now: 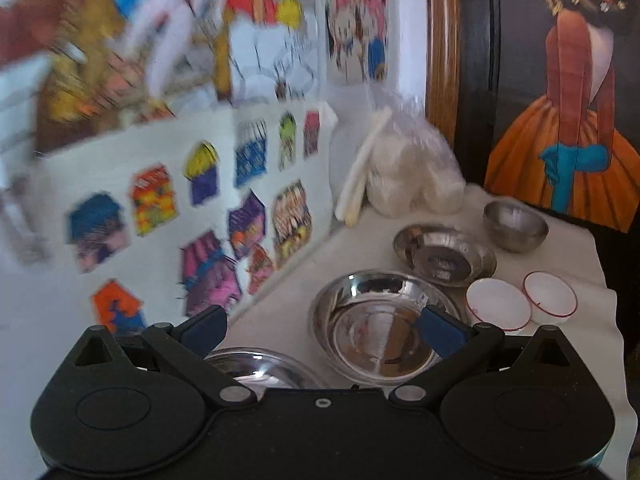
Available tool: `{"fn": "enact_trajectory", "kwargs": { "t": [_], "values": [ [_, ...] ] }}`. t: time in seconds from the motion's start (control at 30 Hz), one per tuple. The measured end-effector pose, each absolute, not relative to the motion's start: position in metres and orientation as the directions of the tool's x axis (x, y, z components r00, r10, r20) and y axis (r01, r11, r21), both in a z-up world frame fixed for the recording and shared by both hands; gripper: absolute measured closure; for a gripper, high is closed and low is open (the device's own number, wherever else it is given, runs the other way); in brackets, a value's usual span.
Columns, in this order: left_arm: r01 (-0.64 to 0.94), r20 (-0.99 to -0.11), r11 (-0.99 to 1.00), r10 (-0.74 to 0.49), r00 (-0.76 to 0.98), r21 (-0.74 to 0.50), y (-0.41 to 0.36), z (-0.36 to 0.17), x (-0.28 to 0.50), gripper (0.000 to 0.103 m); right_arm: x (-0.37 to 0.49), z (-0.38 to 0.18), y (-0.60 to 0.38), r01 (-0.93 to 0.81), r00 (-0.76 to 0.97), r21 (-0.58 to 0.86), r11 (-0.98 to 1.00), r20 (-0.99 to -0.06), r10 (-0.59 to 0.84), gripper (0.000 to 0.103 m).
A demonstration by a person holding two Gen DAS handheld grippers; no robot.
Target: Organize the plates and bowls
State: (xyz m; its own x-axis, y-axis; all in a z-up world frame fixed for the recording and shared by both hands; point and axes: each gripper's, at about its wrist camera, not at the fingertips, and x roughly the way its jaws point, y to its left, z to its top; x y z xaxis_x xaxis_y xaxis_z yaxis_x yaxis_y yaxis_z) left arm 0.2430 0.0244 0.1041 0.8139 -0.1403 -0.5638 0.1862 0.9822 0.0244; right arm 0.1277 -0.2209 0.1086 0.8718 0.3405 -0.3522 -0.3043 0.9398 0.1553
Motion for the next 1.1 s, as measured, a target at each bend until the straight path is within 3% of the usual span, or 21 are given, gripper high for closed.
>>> {"fn": "enact_trajectory", "kwargs": {
  "t": [0.4, 0.67, 1.0, 1.1],
  "values": [
    [0.284, -0.718, 0.958, -0.232, 0.657, -0.049, 0.017, 0.063, 0.352, 0.001, 0.199, 0.055, -0.201, -0.181, 0.796, 0.375, 0.909, -0.487, 0.359, 0.004],
    [0.265, -0.781, 0.954, -0.27, 0.563, -0.138, 0.023, 0.026, 0.39, 0.012, 0.231, 0.026, -0.196, -0.106, 0.758, 0.45, 0.887, -0.541, 0.365, 0.041],
    [0.227, -0.779, 0.95, -0.307, 0.547, -0.215, 0.038, 0.021, 0.392, 0.032, 0.259, 0.016, -0.183, -0.063, 0.73, 0.421, 0.905, -0.599, 0.329, 0.064],
    [0.218, -0.784, 0.95, -0.309, 0.538, -0.225, 0.038, 0.018, 0.394, 0.048, 0.263, 0.014, -0.181, -0.05, 0.726, 0.406, 0.913, -0.613, 0.312, 0.071]
  ]
}}
